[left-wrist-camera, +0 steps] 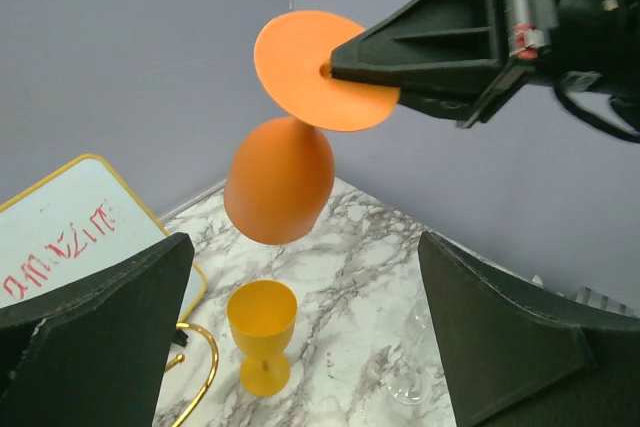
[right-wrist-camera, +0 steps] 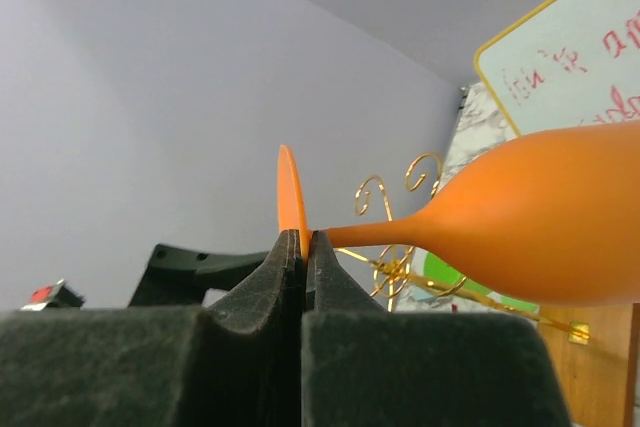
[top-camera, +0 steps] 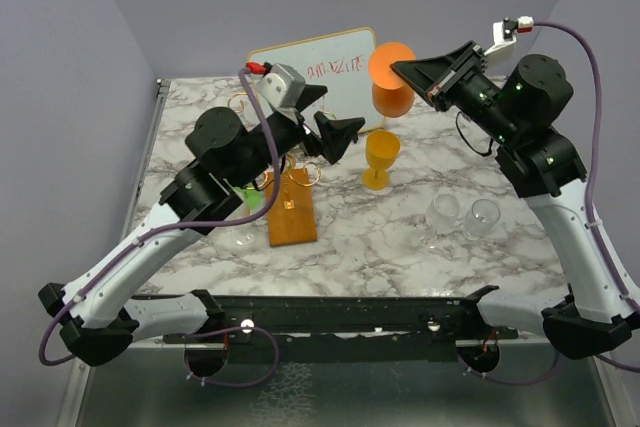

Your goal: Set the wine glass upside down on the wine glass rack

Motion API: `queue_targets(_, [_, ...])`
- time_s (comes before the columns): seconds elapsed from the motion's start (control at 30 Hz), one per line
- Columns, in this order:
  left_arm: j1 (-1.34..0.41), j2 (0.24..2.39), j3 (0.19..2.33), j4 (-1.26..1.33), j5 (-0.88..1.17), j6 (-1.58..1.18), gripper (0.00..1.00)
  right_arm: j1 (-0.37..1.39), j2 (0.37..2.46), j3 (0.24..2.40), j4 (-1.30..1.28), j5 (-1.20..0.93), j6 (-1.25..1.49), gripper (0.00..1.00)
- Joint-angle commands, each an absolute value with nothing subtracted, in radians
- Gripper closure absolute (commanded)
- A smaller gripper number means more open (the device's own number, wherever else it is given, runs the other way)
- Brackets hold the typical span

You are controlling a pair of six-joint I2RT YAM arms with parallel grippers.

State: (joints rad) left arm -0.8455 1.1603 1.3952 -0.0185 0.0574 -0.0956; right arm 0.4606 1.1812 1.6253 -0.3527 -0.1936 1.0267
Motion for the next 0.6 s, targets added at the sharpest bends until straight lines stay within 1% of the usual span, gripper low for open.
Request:
queue_targets(0.0, [-0.846,1.031,1.382,-0.176,-0.02,-0.161,0.04,0.457,1.252,1.638,-0.313,-0.144,0.952,0.99])
queue_targets(0.2, [-0.844,0.876,1.353,-0.323,-0.217,-0.186,0.03,0.457,1.368,1.613,-0.237,-0.275,0.945,0.99])
queue_targets(0.3, [-0.846,0.81,1.327,-0.374,-0.315,-0.224,0.02,0.459,1.44,1.643,-0.21,-0.361,0.933,0.99])
queue_targets(0.47, [-0.846,0.714,1.257,-0.4,-0.333,-0.252,0.02,0.479,1.509,1.64,-0.172,-0.412,0.949,0.99])
queue_targets(0.57, [-0.845,0.686,1.245,-0.418,-0.34,-0.255,0.02,0.527,1.559,1.665,-0.176,-0.407,0.956,0.99])
